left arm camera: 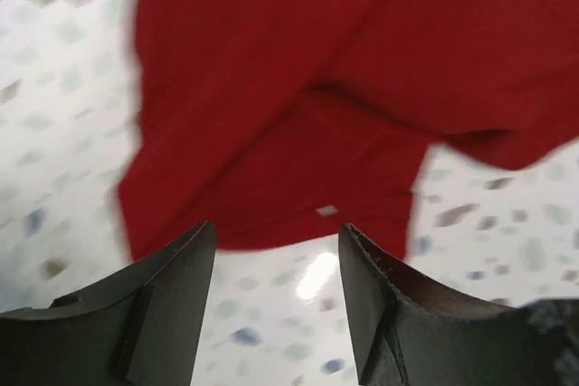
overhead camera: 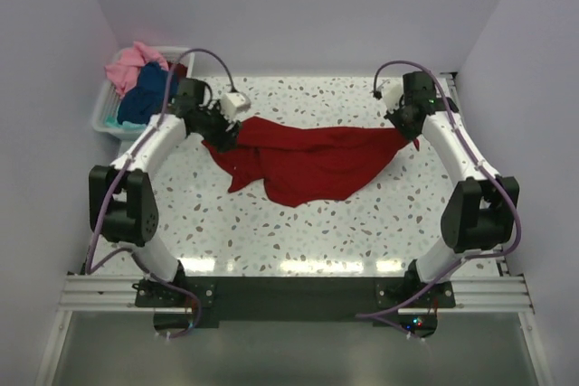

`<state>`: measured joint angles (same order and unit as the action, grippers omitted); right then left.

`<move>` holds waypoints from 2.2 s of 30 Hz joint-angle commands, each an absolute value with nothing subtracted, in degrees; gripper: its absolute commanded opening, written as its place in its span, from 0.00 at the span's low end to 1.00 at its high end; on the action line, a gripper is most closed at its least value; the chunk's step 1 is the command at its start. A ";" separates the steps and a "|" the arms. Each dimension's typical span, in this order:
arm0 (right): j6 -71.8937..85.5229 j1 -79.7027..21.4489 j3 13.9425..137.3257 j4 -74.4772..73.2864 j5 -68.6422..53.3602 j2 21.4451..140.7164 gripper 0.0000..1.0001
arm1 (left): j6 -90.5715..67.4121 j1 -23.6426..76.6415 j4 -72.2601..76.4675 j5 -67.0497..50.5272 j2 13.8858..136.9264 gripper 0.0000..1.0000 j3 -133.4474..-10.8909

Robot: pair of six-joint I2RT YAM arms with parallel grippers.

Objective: Fold and stack the t-shirts
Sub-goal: Flatten the tshirt out

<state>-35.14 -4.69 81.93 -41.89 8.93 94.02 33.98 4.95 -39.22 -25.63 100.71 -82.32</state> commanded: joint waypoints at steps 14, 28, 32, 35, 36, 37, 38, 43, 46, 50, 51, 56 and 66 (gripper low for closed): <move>-36.47 -4.31 74.53 -50.98 6.50 82.88 0.00 | 30.41 37.26 -17.31 -16.72 102.03 0.63 -60.64; -35.25 -2.03 84.35 -35.16 16.34 100.26 0.00 | 30.01 47.55 -32.52 -35.12 103.88 0.03 -77.22; -31.91 1.48 99.64 -43.39 13.20 110.64 0.17 | 19.26 47.38 -29.62 -43.50 107.04 0.44 -92.08; -33.47 2.28 104.41 -48.68 9.86 110.23 0.66 | 15.30 43.08 -31.81 -44.72 106.97 0.60 -97.03; -34.10 2.29 103.46 -49.47 8.28 109.08 0.78 | 14.42 41.07 -32.34 -45.69 105.83 0.62 -95.29; -34.62 2.20 102.75 -50.70 7.30 106.38 0.84 | 14.41 37.48 -34.78 -46.31 105.21 0.62 -93.88; -35.76 1.94 102.22 -52.37 5.73 105.13 0.85 | 16.07 35.96 -37.15 -44.58 104.51 0.62 -92.48; -36.39 -4.46 93.19 -63.70 -4.82 95.64 0.81 | 17.32 23.85 -36.67 -40.17 94.67 0.59 -73.33; -34.55 -15.53 81.94 -61.10 -4.31 87.56 0.75 | 16.09 18.39 -36.03 -34.47 91.76 0.59 -66.46; -29.28 -30.11 74.01 -57.40 -4.30 83.15 0.70 | 14.85 13.89 -37.26 -29.19 91.49 0.60 -61.53; -28.66 -31.71 72.09 -56.09 -4.31 83.49 0.69 | 14.85 13.45 -38.05 -28.92 92.19 0.60 -61.18; -24.97 -40.24 69.26 -53.09 -5.18 86.39 0.69 | 14.59 12.66 -39.29 -24.79 92.99 0.63 -58.80; -19.78 -54.31 67.33 -41.93 2.54 96.06 0.75 | 12.74 9.76 -39.64 -20.04 92.90 0.74 -58.89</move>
